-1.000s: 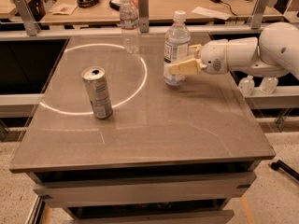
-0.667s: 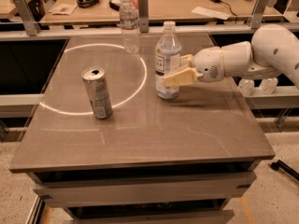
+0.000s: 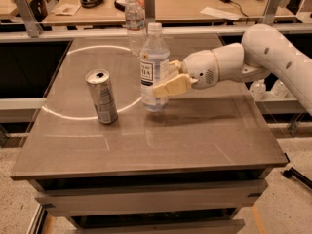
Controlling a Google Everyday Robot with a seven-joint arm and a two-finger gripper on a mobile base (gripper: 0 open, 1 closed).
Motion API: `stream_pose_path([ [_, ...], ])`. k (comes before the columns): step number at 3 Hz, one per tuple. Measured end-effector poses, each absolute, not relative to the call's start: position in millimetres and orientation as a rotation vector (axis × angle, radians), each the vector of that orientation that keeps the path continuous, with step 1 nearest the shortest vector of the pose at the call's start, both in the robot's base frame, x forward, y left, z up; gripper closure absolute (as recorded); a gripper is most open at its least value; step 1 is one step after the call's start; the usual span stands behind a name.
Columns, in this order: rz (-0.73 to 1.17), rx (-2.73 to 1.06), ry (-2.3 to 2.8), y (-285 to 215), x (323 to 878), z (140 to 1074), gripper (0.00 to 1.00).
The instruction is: Move blue plastic bottle near redbull can
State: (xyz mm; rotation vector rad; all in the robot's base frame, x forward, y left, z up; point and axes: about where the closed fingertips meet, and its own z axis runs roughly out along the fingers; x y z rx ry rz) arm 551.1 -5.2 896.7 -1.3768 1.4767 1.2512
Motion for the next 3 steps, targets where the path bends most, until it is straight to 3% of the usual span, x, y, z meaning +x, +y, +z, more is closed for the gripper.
stream_pose_path([
  [2,1.337,-1.436,1.259,32,530,899,1.00],
  [3,1.256,-1.492,1.161,42,526,886,1.00],
])
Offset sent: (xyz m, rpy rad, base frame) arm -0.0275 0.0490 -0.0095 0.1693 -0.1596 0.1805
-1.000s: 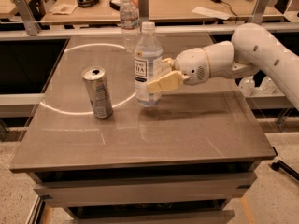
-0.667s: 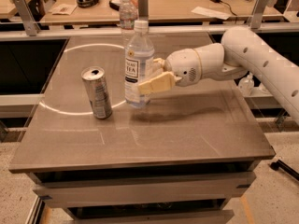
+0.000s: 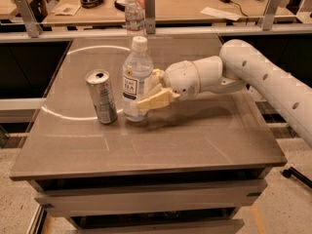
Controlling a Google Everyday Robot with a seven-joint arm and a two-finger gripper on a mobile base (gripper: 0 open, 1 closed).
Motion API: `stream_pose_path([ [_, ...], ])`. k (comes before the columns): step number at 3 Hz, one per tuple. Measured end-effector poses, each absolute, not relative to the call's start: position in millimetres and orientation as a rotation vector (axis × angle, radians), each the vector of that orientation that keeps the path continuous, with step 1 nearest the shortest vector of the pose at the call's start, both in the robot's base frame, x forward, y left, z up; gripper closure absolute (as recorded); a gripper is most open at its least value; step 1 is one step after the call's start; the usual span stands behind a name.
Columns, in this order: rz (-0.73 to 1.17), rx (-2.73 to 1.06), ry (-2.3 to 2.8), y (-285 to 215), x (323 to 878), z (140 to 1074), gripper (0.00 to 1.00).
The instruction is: Move blue plastic bottle near redbull can
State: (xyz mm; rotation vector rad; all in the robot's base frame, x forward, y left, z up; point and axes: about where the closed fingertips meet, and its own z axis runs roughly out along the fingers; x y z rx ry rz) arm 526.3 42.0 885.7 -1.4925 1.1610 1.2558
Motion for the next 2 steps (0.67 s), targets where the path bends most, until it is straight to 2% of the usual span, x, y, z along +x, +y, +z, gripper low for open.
stream_pose_path([
  [1,1.153,-1.548,1.100,49.1,522.3,876.6,1.00],
  [2,1.149,-1.554,1.087,51.4,521.9,876.6,0.83],
])
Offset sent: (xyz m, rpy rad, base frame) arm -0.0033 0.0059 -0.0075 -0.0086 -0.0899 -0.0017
